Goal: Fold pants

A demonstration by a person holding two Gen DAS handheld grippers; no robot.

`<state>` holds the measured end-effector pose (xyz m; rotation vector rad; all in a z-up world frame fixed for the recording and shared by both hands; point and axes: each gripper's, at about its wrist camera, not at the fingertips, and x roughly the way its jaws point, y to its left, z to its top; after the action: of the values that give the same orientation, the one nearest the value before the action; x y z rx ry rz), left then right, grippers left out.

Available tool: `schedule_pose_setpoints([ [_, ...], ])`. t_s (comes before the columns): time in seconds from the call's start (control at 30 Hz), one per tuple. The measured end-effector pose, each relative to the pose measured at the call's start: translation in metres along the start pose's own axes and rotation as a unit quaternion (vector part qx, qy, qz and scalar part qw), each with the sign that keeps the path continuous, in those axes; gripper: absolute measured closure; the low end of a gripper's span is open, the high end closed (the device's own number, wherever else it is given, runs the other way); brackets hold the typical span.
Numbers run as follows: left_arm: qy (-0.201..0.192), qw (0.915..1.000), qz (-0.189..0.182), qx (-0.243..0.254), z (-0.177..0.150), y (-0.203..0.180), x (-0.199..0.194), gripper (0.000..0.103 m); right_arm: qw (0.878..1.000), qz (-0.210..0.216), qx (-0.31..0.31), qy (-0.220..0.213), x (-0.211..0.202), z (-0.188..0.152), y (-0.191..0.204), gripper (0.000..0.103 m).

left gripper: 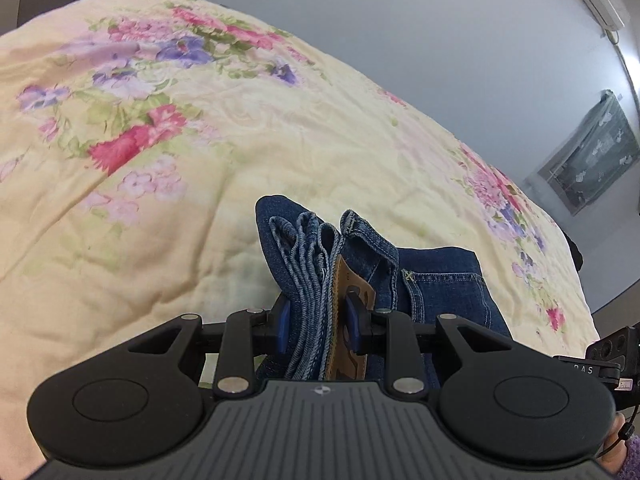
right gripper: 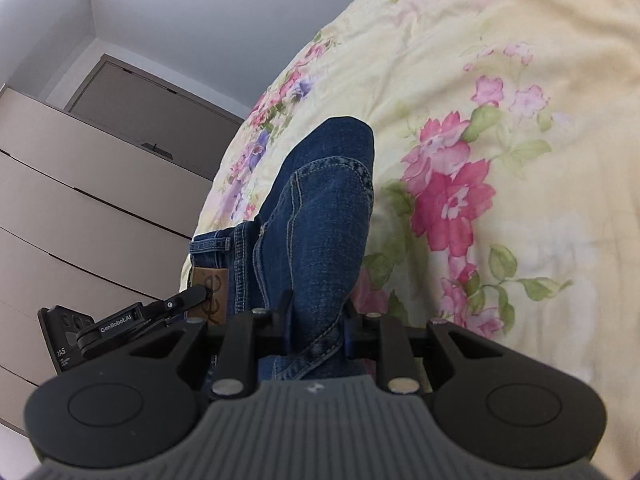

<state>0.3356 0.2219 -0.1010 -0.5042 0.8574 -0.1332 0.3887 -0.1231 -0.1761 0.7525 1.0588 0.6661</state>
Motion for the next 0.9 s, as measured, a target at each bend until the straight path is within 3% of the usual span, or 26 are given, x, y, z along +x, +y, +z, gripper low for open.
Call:
schedule_pose_setpoints([
  [0.13,-0.009,0.9996,-0.011,-0.026,-0.008,0.026,0.018,0.071,1.0,-0.028,0.009,0.008,0.021,0.002,-0.019,0.085],
  [0.37,-0.01,0.9995,-0.009,-0.027,-0.019,0.041,0.03,0.066,0.996,-0.084,-0.026,0.016,0.036,0.002,-0.028,0.078],
  [0.53,-0.014,0.9985,0.05,0.018,-0.018,0.016,0.014,0.064,0.987,-0.135,-0.084,0.016,0.035,0.002,-0.004,0.071],
  [0.57,-0.02,0.9971,0.065,0.036,-0.02,0.01,0.008,0.066,0.982,-0.152,-0.11,0.013,0.033,0.0,0.005,0.065],
  [0.67,-0.041,0.9898,0.107,0.085,-0.03,-0.006,-0.015,0.068,0.957,-0.208,-0.2,-0.007,0.024,-0.014,0.031,0.061],
  [0.77,-0.048,0.9879,0.097,0.111,-0.04,-0.02,-0.038,0.069,0.925,-0.25,-0.284,-0.036,0.007,-0.036,0.054,0.062],
  [0.83,-0.045,0.9864,0.085,0.134,-0.049,-0.029,-0.046,0.069,0.909,-0.252,-0.328,-0.047,-0.009,-0.056,0.065,0.062],
  [0.9,-0.038,0.9814,0.084,0.168,-0.061,-0.04,-0.046,0.07,0.897,-0.248,-0.362,-0.053,-0.017,-0.075,0.073,0.069],
])
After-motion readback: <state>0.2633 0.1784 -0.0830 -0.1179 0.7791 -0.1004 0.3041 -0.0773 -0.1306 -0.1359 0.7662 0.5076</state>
